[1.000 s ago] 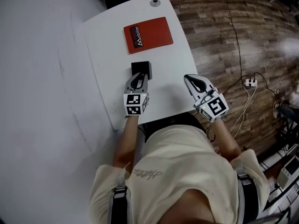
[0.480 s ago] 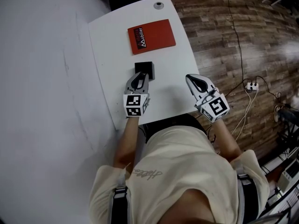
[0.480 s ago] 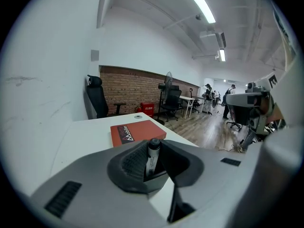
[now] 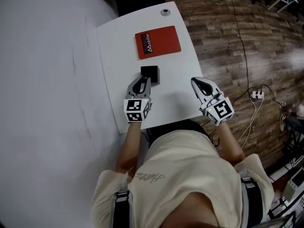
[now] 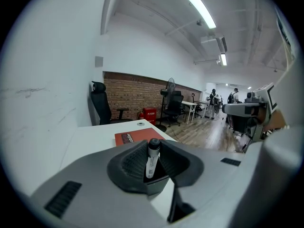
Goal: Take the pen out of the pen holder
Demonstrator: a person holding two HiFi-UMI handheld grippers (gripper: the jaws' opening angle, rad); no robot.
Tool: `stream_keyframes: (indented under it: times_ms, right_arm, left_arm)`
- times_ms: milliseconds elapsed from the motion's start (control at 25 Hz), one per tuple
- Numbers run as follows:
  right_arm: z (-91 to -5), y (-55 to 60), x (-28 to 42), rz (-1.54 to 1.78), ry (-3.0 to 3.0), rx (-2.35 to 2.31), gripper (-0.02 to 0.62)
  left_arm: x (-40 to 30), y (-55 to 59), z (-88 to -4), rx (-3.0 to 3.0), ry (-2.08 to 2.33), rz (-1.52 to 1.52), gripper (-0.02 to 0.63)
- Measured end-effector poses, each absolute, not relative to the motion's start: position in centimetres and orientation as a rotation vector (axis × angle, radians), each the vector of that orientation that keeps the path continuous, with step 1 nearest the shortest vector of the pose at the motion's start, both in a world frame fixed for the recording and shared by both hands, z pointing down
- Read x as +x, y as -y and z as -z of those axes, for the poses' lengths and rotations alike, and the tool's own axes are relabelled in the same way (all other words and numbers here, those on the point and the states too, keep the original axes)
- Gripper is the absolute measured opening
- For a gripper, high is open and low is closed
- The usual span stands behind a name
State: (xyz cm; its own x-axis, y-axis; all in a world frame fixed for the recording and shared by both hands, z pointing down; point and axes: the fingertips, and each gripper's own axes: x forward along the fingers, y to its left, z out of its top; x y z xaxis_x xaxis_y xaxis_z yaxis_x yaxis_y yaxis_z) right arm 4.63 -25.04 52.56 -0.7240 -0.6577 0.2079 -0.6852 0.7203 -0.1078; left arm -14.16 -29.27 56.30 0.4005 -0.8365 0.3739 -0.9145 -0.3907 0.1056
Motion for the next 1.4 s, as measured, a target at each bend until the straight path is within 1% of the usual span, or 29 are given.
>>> stream_keyframes:
  times_ms: [720, 1400]
  right_arm:
    - [-49.6, 25.4, 5.6, -0.172, 2.805, 1.109, 0.006]
    - [-46.6, 25.4, 4.2, -0.059, 2.854, 1.073, 0.006]
  left_arm:
    - [-14.2, 27.9, -51.0, 2.418, 1.583, -0.307, 0.089]
    - [-15.6, 26.3, -47.5, 2.443, 1.644, -0.229, 0.089]
